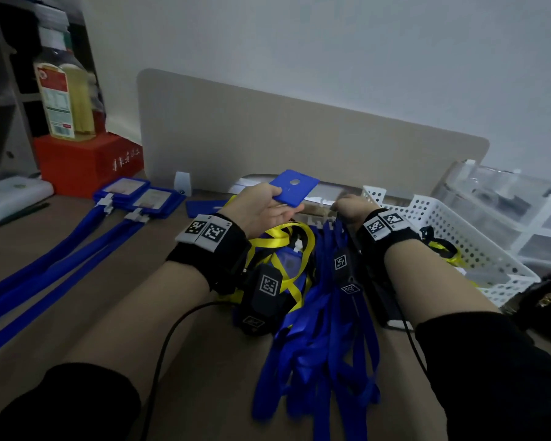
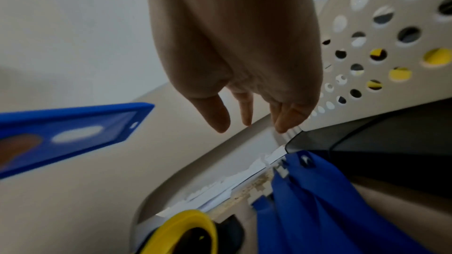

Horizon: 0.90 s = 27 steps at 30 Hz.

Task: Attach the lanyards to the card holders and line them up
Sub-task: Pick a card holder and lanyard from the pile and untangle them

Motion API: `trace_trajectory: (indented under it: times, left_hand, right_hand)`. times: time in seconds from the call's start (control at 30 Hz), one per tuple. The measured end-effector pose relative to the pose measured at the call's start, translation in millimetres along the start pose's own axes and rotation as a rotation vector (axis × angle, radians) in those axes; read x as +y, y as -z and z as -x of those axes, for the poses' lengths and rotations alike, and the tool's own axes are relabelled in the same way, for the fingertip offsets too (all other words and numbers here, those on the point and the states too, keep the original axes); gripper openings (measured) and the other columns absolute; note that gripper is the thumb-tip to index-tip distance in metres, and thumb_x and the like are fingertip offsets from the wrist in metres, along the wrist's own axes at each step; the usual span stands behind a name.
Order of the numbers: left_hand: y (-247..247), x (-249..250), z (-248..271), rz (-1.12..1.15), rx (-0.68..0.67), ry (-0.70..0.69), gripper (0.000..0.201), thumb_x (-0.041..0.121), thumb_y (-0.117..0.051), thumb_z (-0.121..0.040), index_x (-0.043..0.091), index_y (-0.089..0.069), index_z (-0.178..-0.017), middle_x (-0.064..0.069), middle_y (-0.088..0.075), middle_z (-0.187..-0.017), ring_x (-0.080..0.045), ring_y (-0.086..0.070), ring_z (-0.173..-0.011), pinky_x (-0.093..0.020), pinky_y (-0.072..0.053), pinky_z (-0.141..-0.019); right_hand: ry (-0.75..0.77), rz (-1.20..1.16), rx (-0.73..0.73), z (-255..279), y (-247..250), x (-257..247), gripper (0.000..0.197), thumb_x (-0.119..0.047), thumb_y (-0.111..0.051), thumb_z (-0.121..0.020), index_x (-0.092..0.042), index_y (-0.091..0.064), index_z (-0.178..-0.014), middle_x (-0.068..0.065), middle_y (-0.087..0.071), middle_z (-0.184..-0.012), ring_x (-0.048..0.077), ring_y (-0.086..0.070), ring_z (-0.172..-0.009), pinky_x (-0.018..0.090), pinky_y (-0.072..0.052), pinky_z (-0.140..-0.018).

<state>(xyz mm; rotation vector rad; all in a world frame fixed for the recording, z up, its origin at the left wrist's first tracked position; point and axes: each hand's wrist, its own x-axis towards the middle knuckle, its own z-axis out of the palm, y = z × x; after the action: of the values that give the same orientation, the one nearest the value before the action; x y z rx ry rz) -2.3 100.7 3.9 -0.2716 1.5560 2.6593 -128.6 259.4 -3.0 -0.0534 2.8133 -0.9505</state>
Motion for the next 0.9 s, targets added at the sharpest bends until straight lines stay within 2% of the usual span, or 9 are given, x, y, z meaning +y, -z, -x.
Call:
trace_trajectory:
  times: [0.1, 0.17, 0.23, 0.33, 0.4, 0.47, 0.57, 0.73, 0.9]
  left_hand:
    - [6, 0, -14, 0.034, 0.003, 0.003, 0.037, 0.011, -0.032, -0.103, 0.005, -0.035, -0.140, -0.020, -0.059, -0.127, -0.025, -0.068, -0.097, -0.025, -0.056, -0.064]
    - [10, -1, -20, 0.048, -0.006, 0.007, 0.037, 0.011, -0.034, -0.102, 0.007, -0.036, -0.138, -0.018, -0.062, -0.121, -0.024, -0.071, -0.086, -0.025, -0.057, -0.060]
    - [15, -2, -26, 0.045, -0.010, 0.012, 0.034, 0.012, -0.035, -0.101, 0.007, -0.039, -0.135, -0.016, -0.065, -0.112, -0.022, -0.072, -0.083, -0.024, -0.056, -0.058]
    - [21, -3, -33, 0.037, -0.004, 0.013, 0.030, 0.012, -0.036, -0.101, 0.007, -0.042, -0.131, -0.015, -0.065, -0.109, -0.021, -0.073, -0.078, -0.022, -0.057, -0.058]
    - [23, -4, -37, 0.039, 0.000, 0.014, 0.029, 0.012, -0.037, -0.101, 0.008, -0.043, -0.129, -0.016, -0.065, -0.108, -0.020, -0.073, -0.074, -0.023, -0.057, -0.057]
    - [24, -5, -38, 0.033, 0.008, 0.018, 0.028, 0.013, -0.038, -0.101, 0.008, -0.043, -0.128, -0.016, -0.065, -0.106, -0.020, -0.073, -0.073, -0.023, -0.056, -0.055]
    - [23, -6, -36, 0.012, 0.000, 0.026, 0.024, 0.013, -0.036, -0.102, 0.008, -0.043, -0.124, -0.014, -0.066, -0.101, -0.018, -0.072, -0.073, -0.023, -0.056, -0.056]
    - [21, -8, -30, -0.009, 0.002, 0.047, 0.019, 0.014, -0.037, -0.101, 0.010, -0.045, -0.118, -0.013, -0.067, -0.100, -0.018, -0.071, -0.077, -0.024, -0.056, -0.059]
    - [20, -4, -22, -0.019, 0.017, 0.035, 0.014, 0.014, -0.037, -0.101, 0.009, -0.047, -0.111, -0.013, -0.068, -0.095, -0.017, -0.071, -0.073, -0.024, -0.055, -0.057]
  right_hand:
    - [-0.020, 0.090, -0.028, -20, -1, -1, 0.035, -0.007, -0.037, -0.100, 0.000, -0.049, -0.132, 0.020, -0.049, -0.137, 0.032, -0.049, -0.123, 0.030, -0.038, -0.099]
    - [-0.008, 0.112, -0.066, -28, -5, -1, 0.021, -0.012, -0.038, -0.101, -0.002, -0.056, -0.099, 0.016, -0.057, -0.103, 0.027, -0.056, -0.092, 0.021, -0.044, -0.078]
    - [0.031, 0.237, -0.109, -44, -12, 4, 0.031, -0.014, -0.037, -0.102, -0.012, -0.045, -0.072, 0.008, -0.050, -0.079, 0.020, -0.048, -0.076, 0.009, -0.035, -0.051]
    - [0.017, 0.255, -0.126, -55, -20, 10, 0.019, -0.013, -0.047, -0.097, -0.003, -0.061, -0.107, 0.020, -0.056, -0.118, 0.018, -0.044, -0.099, 0.008, -0.030, -0.058]
    - [-0.013, 0.203, -0.071, -59, -21, 13, 0.036, -0.011, -0.043, -0.098, 0.004, -0.051, -0.130, 0.022, -0.053, -0.133, 0.026, -0.051, -0.112, 0.015, -0.040, -0.068]
    - [-0.014, 0.199, 0.021, -59, -20, 16, 0.041, -0.023, -0.042, -0.101, 0.007, -0.051, -0.128, 0.022, -0.061, -0.116, 0.033, -0.056, -0.113, 0.029, -0.046, -0.081]
    - [-0.039, 0.050, 0.158, -56, -18, 22, 0.057, -0.050, -0.059, -0.090, 0.005, -0.060, -0.106, 0.015, -0.061, -0.093, 0.029, -0.061, -0.086, 0.030, -0.044, -0.062]
    - [-0.034, 0.127, 0.217, -53, -15, 29, 0.028, -0.022, -0.059, -0.091, 0.003, -0.063, -0.101, 0.018, -0.066, -0.104, 0.024, -0.054, -0.077, 0.027, -0.042, -0.062]
    - [-0.018, 0.152, 0.180, -42, -12, 27, 0.022, -0.013, -0.064, -0.088, 0.004, -0.066, -0.102, 0.017, -0.066, -0.103, 0.021, -0.053, -0.075, 0.023, -0.039, -0.054]
